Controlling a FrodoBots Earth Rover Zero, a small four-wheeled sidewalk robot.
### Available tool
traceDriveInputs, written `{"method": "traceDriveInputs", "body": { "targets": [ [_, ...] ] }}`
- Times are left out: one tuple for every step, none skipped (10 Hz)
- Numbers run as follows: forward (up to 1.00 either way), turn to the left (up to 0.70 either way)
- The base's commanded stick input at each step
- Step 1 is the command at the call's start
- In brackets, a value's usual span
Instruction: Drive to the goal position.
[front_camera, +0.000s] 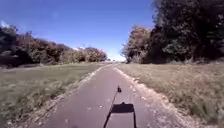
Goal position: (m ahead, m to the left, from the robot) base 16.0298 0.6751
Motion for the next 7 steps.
{"method": "traceDriveInputs", "body": {
  "targets": [
    [1.00,0.01],
    [1.00,0.01],
    [1.00,0.01],
    [1.00,0.01],
    [1.00,0.01],
    [1.00,0.01],
    [1.00,0.01]
  ]
}}
